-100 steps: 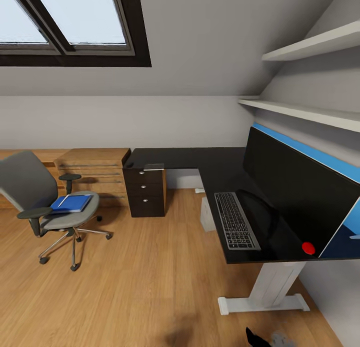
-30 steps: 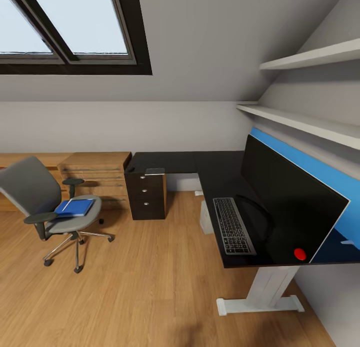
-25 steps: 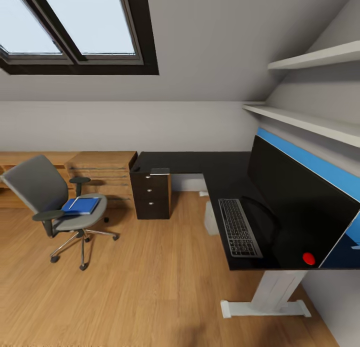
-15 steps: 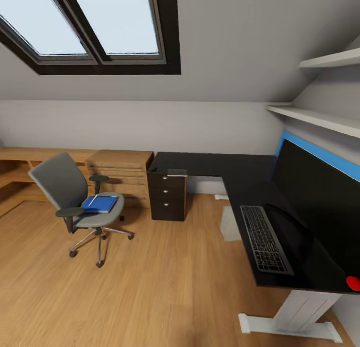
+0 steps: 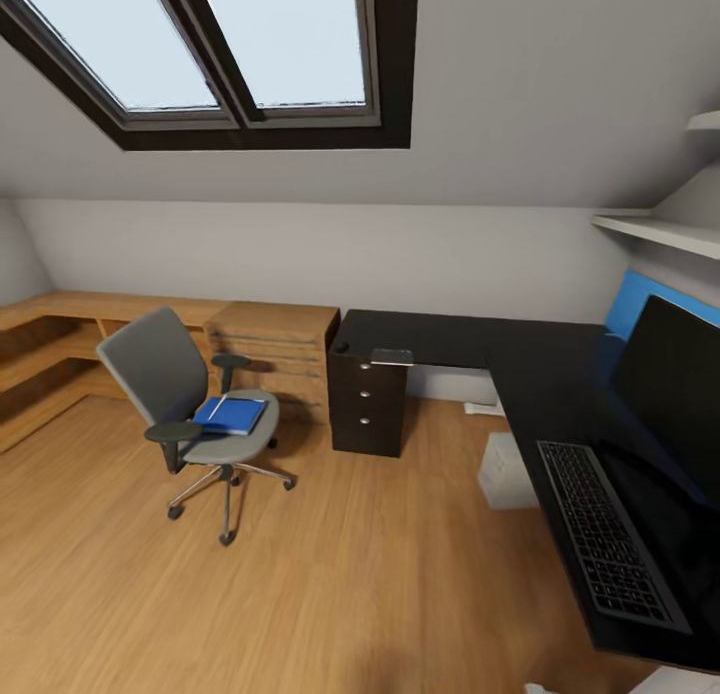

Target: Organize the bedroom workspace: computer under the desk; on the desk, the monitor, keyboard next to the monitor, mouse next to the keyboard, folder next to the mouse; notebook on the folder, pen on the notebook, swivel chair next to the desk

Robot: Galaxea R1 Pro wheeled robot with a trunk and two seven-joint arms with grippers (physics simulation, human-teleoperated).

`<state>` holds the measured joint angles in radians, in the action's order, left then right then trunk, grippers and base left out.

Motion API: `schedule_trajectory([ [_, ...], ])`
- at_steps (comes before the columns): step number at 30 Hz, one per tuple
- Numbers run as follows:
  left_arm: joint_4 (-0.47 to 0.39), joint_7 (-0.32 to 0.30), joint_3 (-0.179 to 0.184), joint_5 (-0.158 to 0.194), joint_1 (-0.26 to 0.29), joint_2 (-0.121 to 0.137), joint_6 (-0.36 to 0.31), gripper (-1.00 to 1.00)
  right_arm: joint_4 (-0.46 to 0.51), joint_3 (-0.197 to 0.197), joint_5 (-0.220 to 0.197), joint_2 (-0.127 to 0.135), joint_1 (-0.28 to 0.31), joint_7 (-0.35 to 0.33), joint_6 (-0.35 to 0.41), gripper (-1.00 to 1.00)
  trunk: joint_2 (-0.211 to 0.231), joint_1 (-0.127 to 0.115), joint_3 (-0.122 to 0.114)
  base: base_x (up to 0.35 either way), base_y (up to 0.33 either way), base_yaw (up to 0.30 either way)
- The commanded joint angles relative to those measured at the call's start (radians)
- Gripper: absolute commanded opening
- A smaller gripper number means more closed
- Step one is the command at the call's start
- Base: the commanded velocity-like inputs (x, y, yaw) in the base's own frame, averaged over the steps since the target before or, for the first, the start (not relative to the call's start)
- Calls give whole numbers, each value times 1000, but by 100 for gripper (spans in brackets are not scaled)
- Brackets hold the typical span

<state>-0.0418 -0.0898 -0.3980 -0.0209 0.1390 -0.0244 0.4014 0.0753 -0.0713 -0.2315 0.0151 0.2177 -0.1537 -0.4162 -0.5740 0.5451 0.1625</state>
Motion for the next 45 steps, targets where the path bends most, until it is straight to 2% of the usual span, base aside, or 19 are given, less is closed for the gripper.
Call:
schedule_trajectory([
  [1, 1, -6, -8, -2, 1, 0, 2, 100, -1, -7, -7, 0, 1, -10, -3, 100, -1, 1, 2, 328, 16, 25],
  [25, 0, -10, -8, -2, 1, 0, -1, 100, 6, -6, -10, -1, 1, 14, -6, 100, -1, 1, 2, 333, 1, 7],
  [45, 0, -11, -8, -2, 1, 0, -2, 100, 6, -5, -6, 0, 1, 16, -7, 100, -1, 1, 2, 334, 0, 236],
])
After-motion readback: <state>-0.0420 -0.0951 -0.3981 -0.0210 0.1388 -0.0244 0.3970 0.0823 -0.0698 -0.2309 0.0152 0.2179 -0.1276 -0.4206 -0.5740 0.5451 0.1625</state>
